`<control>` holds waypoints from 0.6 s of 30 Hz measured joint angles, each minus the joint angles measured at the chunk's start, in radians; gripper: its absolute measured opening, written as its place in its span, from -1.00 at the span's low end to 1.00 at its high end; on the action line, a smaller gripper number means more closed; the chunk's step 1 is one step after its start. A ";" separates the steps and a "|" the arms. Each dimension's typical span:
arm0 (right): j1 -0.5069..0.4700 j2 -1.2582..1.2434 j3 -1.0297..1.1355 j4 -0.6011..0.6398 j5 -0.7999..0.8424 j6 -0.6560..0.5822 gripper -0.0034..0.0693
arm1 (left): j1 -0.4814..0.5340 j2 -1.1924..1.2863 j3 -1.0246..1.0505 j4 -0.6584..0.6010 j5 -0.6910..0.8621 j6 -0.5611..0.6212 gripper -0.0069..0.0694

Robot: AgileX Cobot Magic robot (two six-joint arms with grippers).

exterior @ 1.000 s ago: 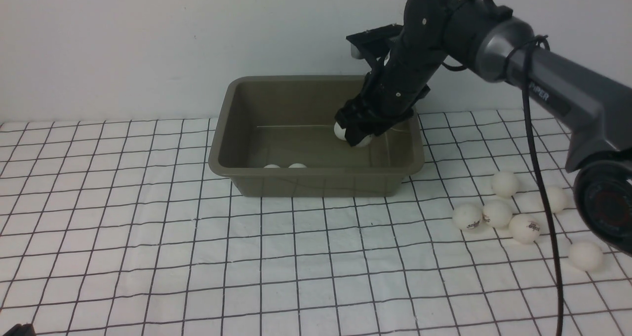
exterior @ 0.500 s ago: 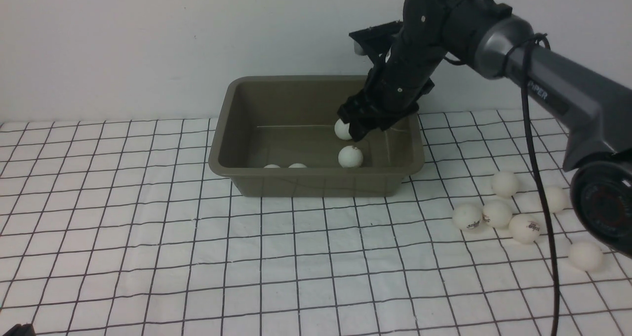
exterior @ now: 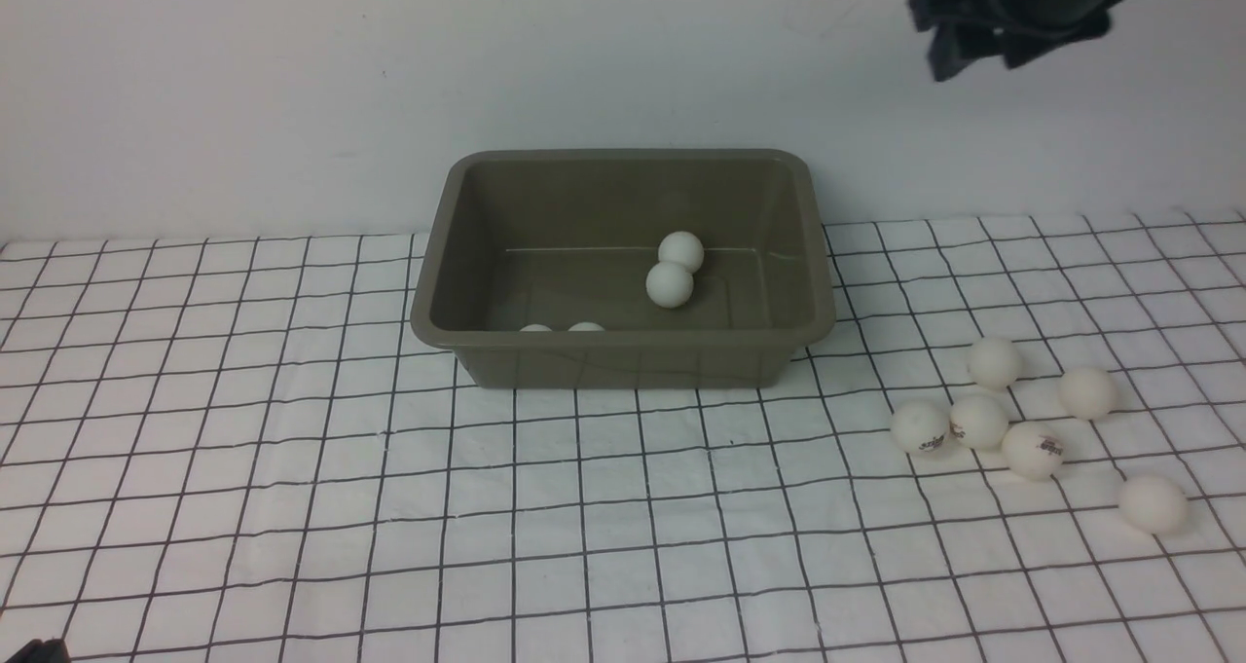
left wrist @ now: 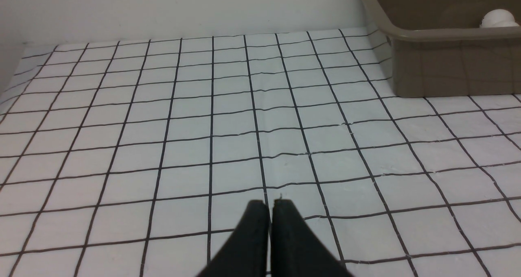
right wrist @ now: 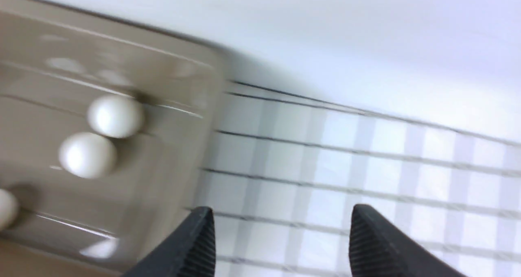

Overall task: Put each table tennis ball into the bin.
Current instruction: Use the right arm to clamp the table tennis ball closest to it

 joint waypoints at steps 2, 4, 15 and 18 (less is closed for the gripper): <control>-0.041 -0.062 0.063 -0.003 0.000 -0.013 0.21 | 0.000 0.000 0.000 0.000 0.000 0.000 -0.83; -0.091 -0.121 0.167 -0.005 0.000 -0.024 0.21 | 0.000 0.000 0.000 0.000 0.000 0.000 -0.83; -0.122 -0.169 0.517 0.047 -0.018 -0.029 0.21 | 0.000 0.000 0.000 0.000 0.000 0.000 -0.83; -0.122 -0.168 0.576 0.071 -0.094 -0.029 0.21 | 0.000 0.000 0.000 0.000 0.000 0.000 -0.83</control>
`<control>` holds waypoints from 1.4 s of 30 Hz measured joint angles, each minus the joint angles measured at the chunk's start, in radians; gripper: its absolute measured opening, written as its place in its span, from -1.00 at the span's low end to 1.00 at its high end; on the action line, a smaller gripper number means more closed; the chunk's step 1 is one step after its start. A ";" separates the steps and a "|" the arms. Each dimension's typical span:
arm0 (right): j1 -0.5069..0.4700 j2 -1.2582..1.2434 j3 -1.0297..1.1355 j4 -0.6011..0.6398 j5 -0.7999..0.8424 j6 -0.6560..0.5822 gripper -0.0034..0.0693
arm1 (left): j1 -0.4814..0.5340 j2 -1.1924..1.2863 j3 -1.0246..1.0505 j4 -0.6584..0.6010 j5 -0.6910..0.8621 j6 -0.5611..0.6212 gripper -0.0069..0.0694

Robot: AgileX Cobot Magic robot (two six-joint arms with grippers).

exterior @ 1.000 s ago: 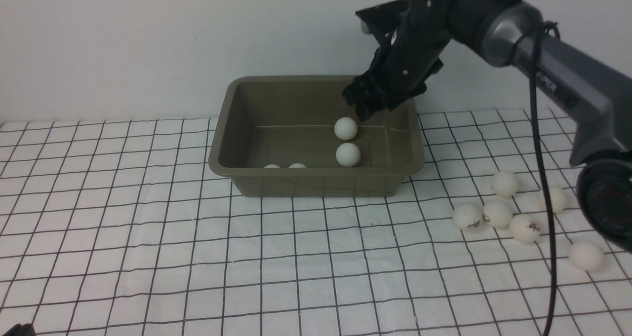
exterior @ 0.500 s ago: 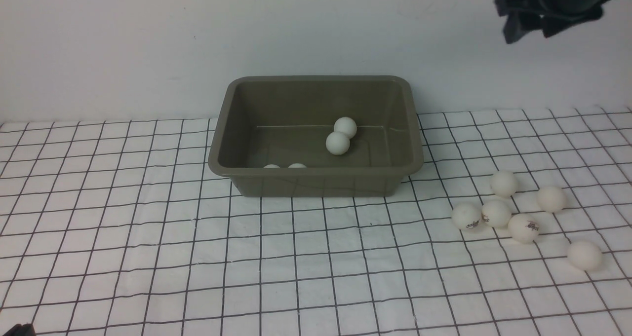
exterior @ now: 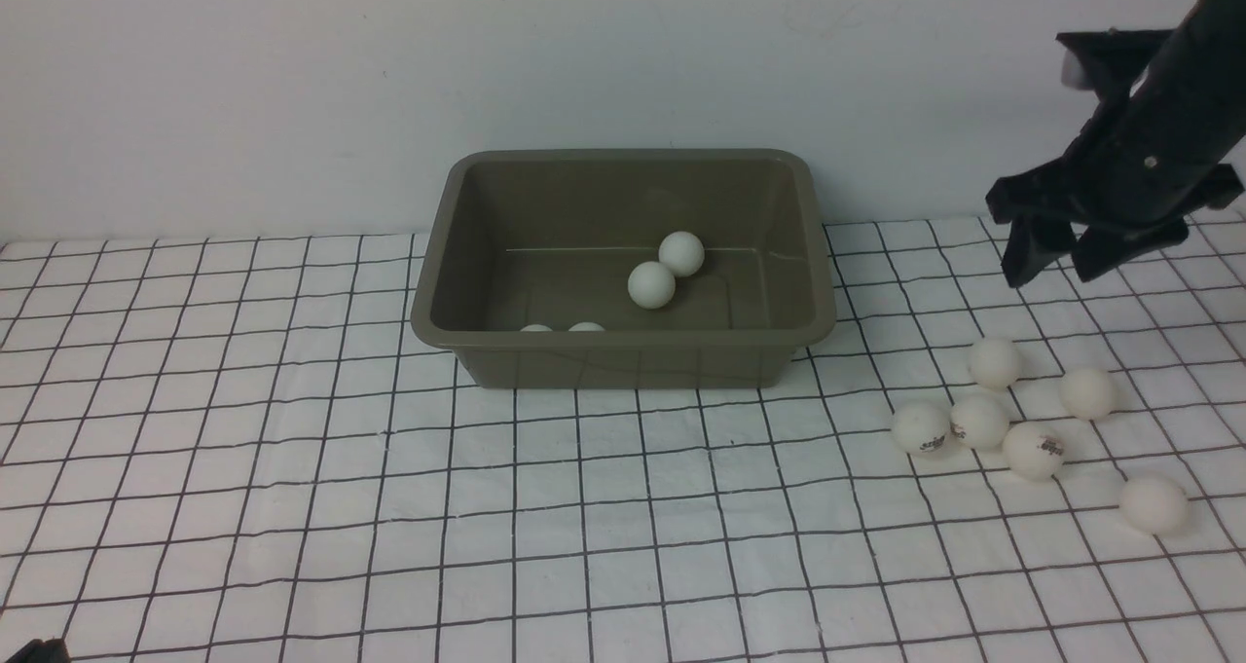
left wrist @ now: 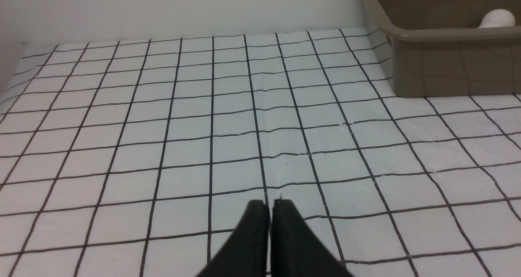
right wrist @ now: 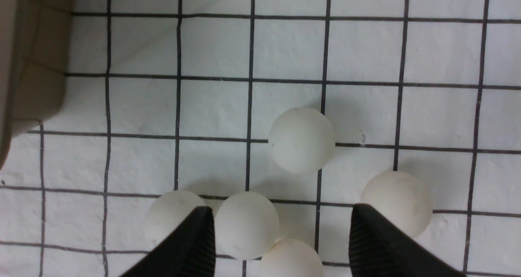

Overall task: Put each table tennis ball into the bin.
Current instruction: Use the right arm to clamp the table tennis ball closest to it

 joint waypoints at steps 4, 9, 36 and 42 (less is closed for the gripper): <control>0.000 0.003 0.047 -0.003 -0.072 0.000 0.21 | 0.000 0.000 0.000 0.000 0.000 0.000 -0.83; 0.000 0.046 0.055 -0.006 -0.110 -0.001 0.21 | 0.000 0.000 0.000 0.000 0.001 0.000 -0.83; 0.000 0.248 0.056 -0.032 -0.208 -0.019 0.11 | 0.000 0.000 0.000 0.000 0.001 0.000 -0.83; 0.000 0.246 0.056 -0.032 -0.222 -0.038 0.10 | 0.000 0.000 0.000 0.000 0.001 0.000 -0.83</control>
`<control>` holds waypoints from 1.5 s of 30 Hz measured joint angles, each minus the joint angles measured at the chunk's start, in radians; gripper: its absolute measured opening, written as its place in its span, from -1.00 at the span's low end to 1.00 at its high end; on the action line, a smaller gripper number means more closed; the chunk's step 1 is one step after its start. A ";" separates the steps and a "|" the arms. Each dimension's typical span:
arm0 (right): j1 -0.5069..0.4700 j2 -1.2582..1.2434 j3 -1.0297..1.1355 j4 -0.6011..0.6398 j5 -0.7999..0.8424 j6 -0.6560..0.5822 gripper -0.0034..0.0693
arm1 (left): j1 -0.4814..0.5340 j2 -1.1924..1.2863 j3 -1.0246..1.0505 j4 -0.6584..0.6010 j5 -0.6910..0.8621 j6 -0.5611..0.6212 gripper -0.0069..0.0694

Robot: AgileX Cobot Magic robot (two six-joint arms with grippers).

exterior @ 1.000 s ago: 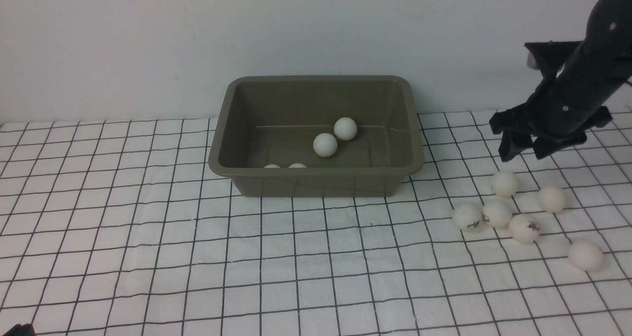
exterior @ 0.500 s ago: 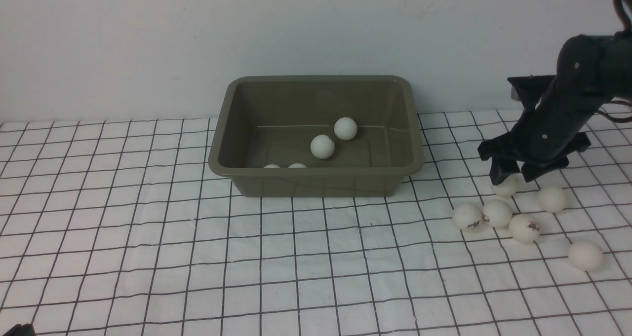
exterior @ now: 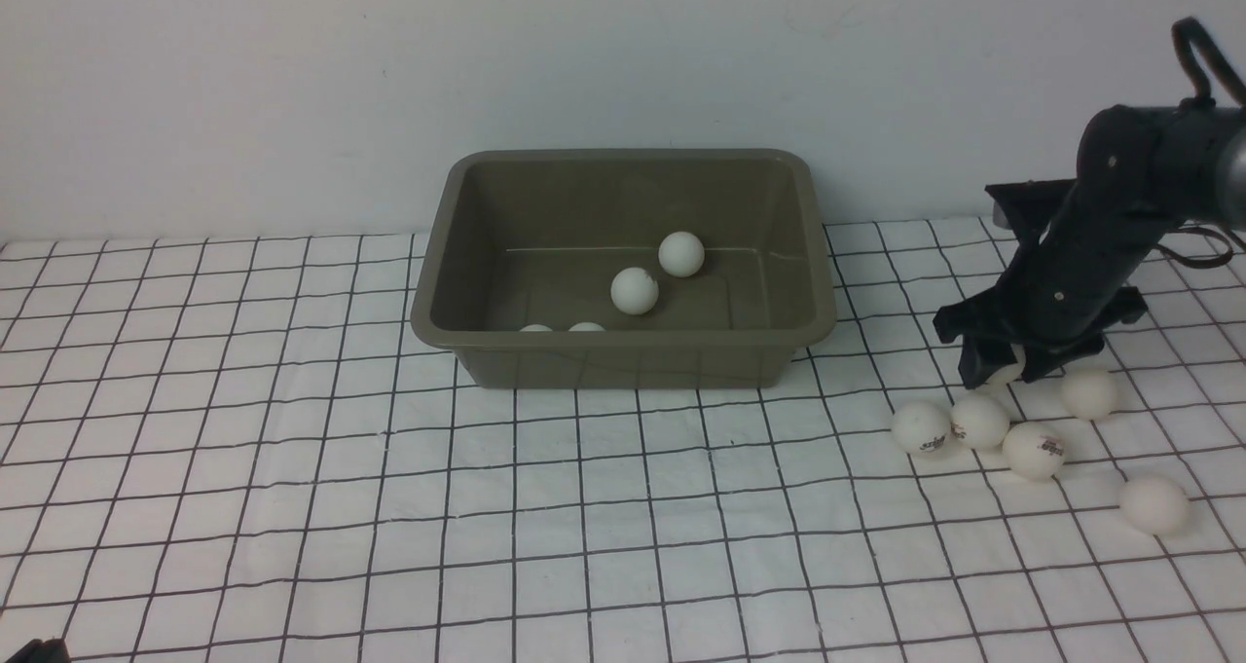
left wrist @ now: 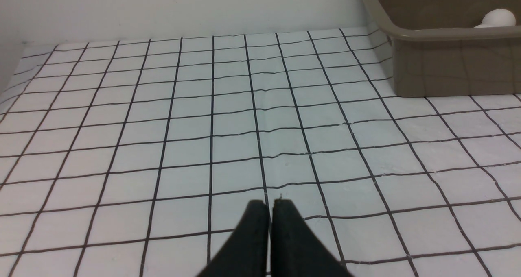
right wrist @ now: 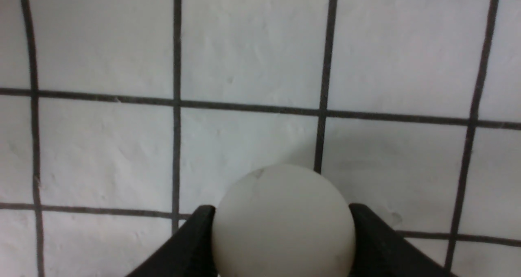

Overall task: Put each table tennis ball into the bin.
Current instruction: Use the right arm to clamp the table tennis ball closest to it, then use the right arm to put the table tennis ball into the box

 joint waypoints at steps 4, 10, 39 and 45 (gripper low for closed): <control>0.002 -0.022 -0.045 0.016 0.049 -0.003 0.10 | 0.000 0.000 0.000 0.000 0.000 0.000 -0.83; 0.082 -0.056 -0.290 0.161 0.153 -0.069 0.10 | 0.000 0.000 0.000 0.000 0.000 0.000 -0.83; 0.357 0.121 -0.473 0.131 0.075 -0.109 0.16 | 0.000 0.000 0.000 0.000 0.000 0.000 -0.83; 0.357 0.130 -0.473 0.131 0.074 -0.093 0.23 | 0.000 0.000 0.000 0.000 0.000 0.000 -0.83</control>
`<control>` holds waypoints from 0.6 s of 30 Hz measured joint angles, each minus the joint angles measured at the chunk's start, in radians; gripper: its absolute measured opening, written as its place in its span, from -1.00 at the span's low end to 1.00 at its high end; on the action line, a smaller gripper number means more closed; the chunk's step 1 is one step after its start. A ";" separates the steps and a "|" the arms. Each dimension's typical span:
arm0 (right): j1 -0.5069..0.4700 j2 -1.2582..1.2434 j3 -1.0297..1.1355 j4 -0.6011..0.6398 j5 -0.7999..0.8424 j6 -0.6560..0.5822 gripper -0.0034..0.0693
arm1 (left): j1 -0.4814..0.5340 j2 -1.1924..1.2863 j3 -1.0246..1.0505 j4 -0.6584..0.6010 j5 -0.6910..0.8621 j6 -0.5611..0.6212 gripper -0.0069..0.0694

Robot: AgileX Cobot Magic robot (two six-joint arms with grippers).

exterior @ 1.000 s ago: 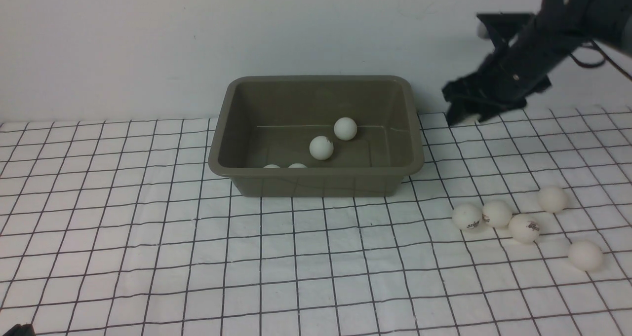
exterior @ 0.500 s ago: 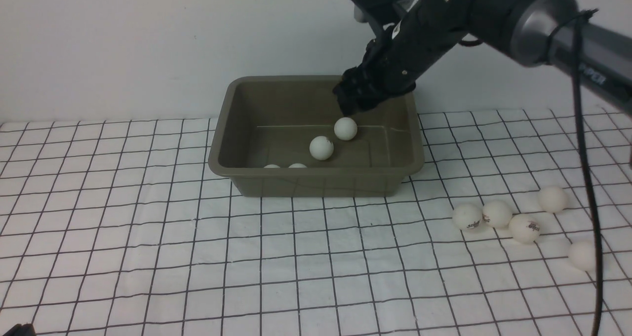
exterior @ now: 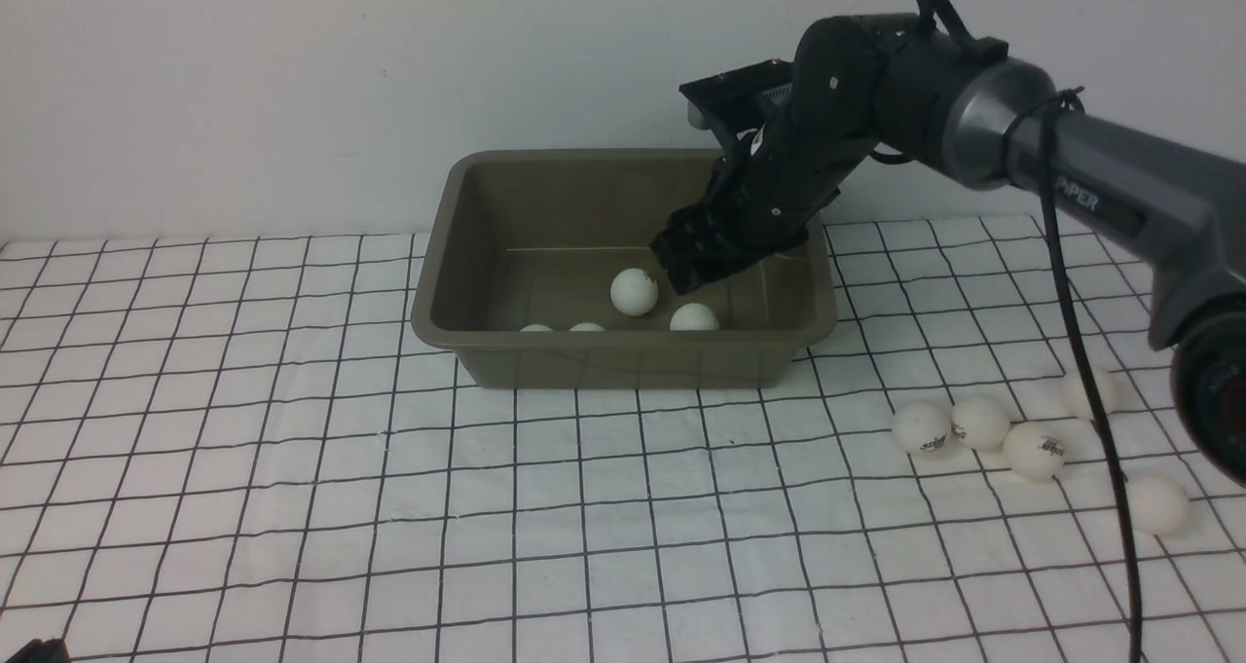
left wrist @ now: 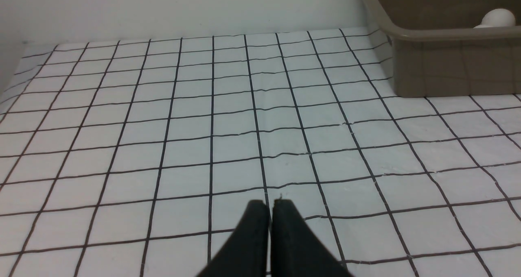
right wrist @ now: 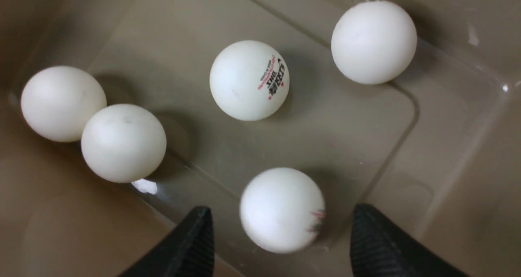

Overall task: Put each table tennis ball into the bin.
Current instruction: Use the right arm to put the table tennis ball into the box, then use the right arm to clamp the table tennis ball closest to it

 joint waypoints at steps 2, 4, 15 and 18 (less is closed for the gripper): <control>0.000 0.000 0.000 0.000 0.000 0.005 0.23 | 0.000 0.000 0.000 0.000 0.000 0.000 -0.83; 0.000 0.000 0.000 0.000 0.000 0.007 0.23 | 0.000 0.000 0.000 0.000 0.000 0.000 -0.83; -0.022 -0.057 -0.188 -0.170 0.218 0.061 0.24 | 0.000 0.000 0.000 0.000 0.000 0.000 -0.83; -0.051 -0.112 -0.187 -0.218 0.230 0.119 0.24 | 0.000 0.000 0.000 0.000 0.000 0.000 -0.83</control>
